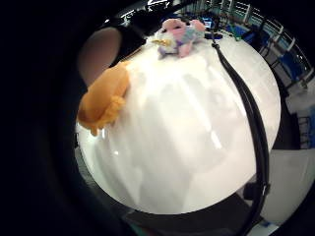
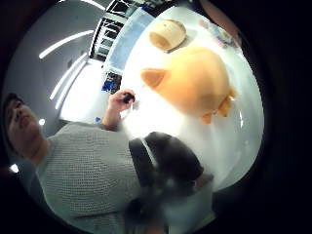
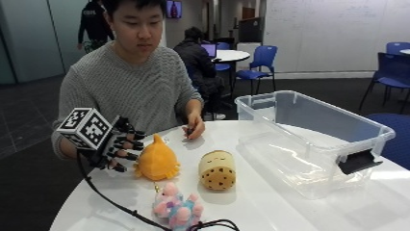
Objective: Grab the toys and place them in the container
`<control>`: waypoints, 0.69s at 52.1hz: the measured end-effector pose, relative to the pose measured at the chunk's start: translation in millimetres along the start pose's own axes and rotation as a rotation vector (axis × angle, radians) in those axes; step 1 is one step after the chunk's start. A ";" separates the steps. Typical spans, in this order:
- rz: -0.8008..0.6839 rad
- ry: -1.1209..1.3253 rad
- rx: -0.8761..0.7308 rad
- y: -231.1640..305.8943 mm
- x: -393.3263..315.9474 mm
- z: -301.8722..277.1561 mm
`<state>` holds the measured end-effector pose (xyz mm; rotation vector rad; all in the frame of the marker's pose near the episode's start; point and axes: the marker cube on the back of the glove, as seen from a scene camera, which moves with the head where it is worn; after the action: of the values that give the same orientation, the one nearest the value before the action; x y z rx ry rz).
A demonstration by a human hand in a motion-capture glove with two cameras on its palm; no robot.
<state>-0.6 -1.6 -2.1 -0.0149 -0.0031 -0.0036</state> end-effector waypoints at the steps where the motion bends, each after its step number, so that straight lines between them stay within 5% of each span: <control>1: -0.001 0.000 -0.001 0.0 -0.4 0.0; 36: -0.047 0.030 -0.044 -13.1 -12.8 3.9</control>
<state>-13.4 -14.7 2.0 -0.0588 0.0262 -0.0513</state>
